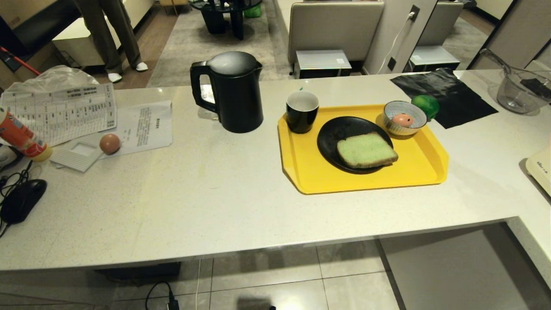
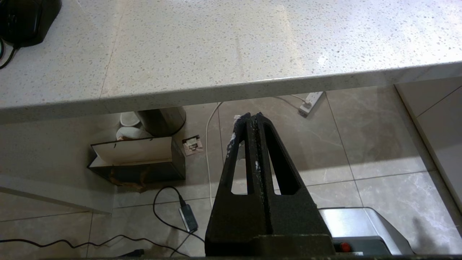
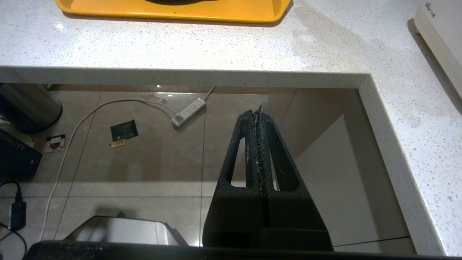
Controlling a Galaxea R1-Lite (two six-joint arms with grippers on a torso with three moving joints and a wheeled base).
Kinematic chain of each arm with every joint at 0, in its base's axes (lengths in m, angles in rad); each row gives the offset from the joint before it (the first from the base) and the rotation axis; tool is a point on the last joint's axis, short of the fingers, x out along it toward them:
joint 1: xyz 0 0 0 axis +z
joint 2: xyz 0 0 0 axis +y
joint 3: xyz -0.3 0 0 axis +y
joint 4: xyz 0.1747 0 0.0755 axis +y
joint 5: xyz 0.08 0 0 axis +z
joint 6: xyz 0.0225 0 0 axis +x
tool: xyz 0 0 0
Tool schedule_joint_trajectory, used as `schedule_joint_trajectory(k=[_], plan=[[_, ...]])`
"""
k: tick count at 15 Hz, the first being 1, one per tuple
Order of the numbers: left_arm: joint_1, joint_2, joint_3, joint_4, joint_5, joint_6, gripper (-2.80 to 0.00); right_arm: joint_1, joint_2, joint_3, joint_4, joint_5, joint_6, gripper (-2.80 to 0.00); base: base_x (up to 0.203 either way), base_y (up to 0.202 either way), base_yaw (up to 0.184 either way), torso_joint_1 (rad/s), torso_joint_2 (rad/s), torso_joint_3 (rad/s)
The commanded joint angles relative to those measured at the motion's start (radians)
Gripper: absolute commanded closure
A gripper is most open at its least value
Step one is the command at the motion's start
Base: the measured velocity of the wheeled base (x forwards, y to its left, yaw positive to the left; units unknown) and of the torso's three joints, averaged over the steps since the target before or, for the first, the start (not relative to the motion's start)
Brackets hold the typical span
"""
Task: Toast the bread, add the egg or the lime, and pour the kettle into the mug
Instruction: Pick up the egg
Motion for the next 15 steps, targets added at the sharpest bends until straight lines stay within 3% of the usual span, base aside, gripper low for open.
schedule_joint_trajectory(k=[1,15], plan=[[0.0,-0.001,0.002,0.0,0.0,0.0,0.0,0.0,0.001,0.026,-0.001,0.001,-0.001,0.0,0.0,0.0,0.0,0.0,0.0,0.0],[0.0,0.0,0.0,-0.001,0.0,0.0,0.0,0.0,0.001,0.026,0.001,0.001,-0.001,0.0,0.0,0.0,0.0,0.0,0.0,0.0]])
